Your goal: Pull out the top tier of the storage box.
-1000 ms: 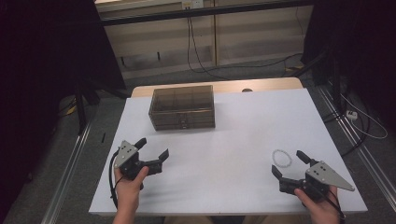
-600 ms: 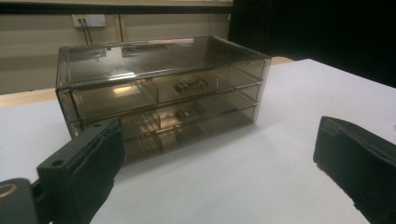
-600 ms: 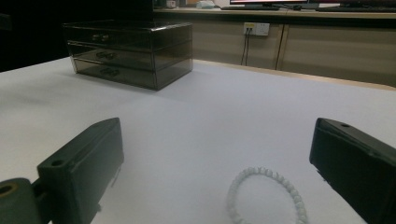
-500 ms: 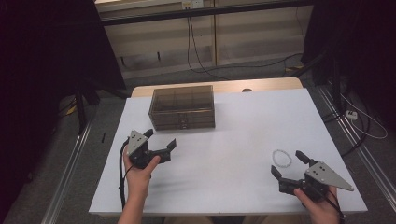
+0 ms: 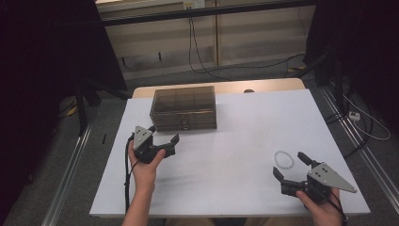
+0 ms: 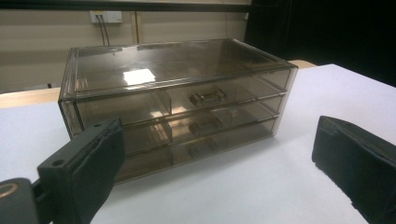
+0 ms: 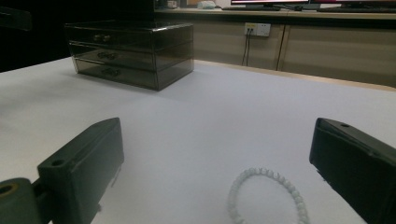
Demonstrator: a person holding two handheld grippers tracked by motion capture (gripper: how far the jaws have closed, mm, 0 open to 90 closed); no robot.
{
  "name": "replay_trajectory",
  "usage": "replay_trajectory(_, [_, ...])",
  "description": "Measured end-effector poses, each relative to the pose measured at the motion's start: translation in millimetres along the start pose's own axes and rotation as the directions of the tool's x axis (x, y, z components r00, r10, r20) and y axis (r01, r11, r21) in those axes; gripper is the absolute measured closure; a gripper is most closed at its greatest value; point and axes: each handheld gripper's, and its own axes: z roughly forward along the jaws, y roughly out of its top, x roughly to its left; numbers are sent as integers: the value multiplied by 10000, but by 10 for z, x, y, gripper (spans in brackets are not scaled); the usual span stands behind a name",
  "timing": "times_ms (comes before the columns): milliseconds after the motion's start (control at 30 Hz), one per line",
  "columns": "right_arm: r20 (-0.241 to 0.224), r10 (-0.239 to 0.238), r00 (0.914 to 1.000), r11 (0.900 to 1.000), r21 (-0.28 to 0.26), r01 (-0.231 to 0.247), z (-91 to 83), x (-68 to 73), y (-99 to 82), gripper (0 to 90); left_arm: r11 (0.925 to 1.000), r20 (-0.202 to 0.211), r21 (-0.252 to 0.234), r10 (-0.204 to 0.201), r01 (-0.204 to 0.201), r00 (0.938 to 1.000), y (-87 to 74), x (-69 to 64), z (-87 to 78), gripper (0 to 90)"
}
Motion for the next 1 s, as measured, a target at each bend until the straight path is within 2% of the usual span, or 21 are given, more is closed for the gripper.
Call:
replay_trajectory(433, [-65,-24,10000,10000,-43,24,-3,5,5,24,9997,-304,149,193,-188,9994,9,-36,148,33])
replay_trajectory(867, [-139,-72,9999,10000,-66,71,2,13,6,24,9991,-930,335,277,-247,9953,19,-95,289,36])
replay_trajectory(1000, [-106,-29,9999,10000,-87,28,-1,10,8,24,9991,-1012,360,256,-220,9945,13,-118,329,45])
